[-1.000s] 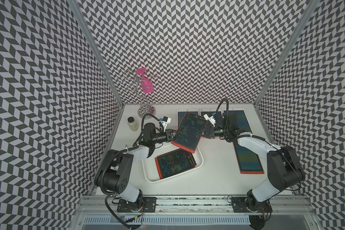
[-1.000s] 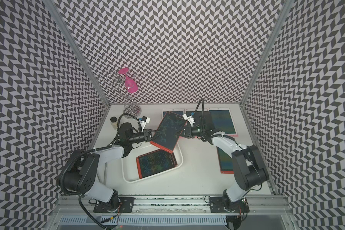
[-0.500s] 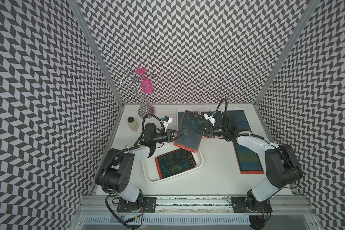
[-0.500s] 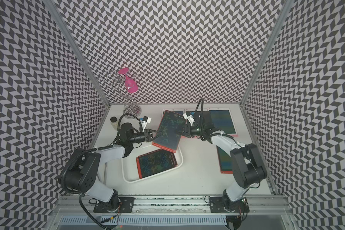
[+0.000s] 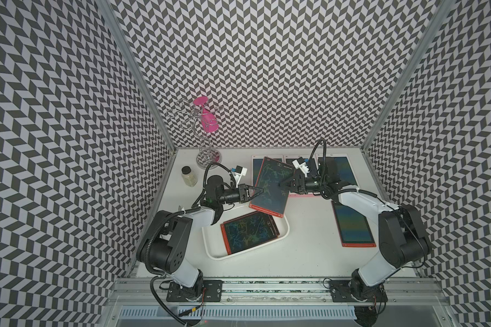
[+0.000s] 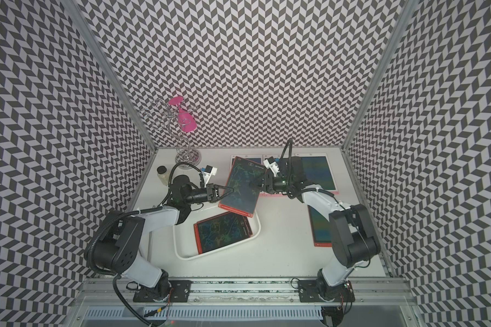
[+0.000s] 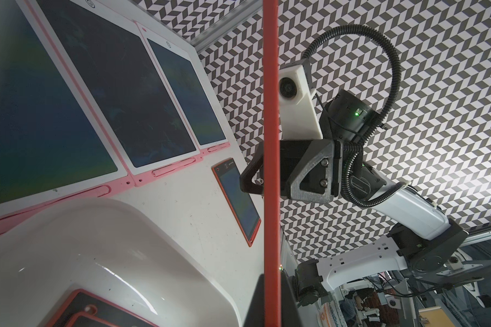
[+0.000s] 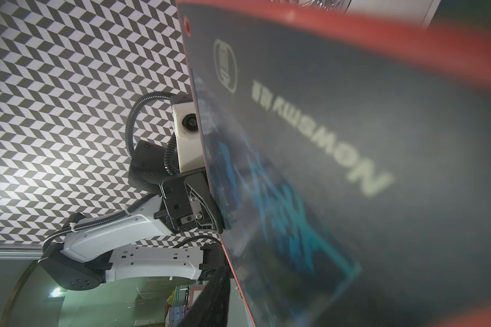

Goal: Take out the writing tablet from the storage box
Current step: Place the writing tablet at the center of the board.

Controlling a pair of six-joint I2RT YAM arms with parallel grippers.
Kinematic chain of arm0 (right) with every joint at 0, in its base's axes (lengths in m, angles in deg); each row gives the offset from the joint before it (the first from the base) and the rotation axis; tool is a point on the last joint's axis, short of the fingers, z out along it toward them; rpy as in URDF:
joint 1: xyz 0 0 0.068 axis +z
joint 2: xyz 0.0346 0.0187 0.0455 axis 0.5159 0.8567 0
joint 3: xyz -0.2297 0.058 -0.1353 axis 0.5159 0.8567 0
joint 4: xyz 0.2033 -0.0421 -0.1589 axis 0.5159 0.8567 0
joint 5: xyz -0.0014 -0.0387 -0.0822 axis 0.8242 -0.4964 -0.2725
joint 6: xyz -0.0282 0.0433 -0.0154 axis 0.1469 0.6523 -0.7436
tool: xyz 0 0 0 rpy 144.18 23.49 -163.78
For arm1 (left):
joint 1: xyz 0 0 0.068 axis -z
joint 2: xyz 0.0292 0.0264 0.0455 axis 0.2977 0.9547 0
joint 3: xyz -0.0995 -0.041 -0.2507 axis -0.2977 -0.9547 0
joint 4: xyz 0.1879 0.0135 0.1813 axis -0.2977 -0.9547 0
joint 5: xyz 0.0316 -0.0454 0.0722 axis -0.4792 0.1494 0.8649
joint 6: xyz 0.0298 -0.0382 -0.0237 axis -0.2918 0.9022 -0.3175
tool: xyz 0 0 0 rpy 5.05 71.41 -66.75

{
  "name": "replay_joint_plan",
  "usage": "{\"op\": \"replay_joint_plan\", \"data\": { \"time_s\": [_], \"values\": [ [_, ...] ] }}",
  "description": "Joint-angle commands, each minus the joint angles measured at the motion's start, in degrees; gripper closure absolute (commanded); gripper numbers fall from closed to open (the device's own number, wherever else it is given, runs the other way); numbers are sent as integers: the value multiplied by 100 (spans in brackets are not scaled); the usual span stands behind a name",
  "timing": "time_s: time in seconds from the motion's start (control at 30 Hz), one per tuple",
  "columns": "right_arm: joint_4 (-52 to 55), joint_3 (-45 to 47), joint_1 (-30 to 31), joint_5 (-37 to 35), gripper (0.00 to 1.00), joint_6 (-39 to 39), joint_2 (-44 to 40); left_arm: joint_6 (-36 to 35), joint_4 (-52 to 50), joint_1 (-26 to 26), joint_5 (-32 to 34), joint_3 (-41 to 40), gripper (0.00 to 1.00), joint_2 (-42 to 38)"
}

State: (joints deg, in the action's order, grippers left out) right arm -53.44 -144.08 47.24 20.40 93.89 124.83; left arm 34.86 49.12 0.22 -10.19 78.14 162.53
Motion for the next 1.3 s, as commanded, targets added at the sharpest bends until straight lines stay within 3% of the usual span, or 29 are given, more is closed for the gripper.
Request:
{"op": "replay_joint_plan", "data": {
  "time_s": [0.0, 0.37, 0.63, 0.93, 1.27],
  "values": [
    [-129, -74, -204, 23, 51, -131, 4, 136, 290, 13, -82, -61, 100, 37],
    [129, 89, -768, -213, 45, -215, -200, 248, 201, 30, 186, -162, 100, -172],
    [1172, 86, -1195, -1291, 43, -749, -676, -107, -974, 507, 1071, 3, 100, -638],
    [2042, 273, -1645, -2776, 42, -925, -1424, -47, -1446, 1701, 2343, 232, 100, -810],
    [2317, 743, -2766, -3062, 41, -857, -2442, 131, -1851, 3405, 4082, 855, 100, -327]
  ]
}}
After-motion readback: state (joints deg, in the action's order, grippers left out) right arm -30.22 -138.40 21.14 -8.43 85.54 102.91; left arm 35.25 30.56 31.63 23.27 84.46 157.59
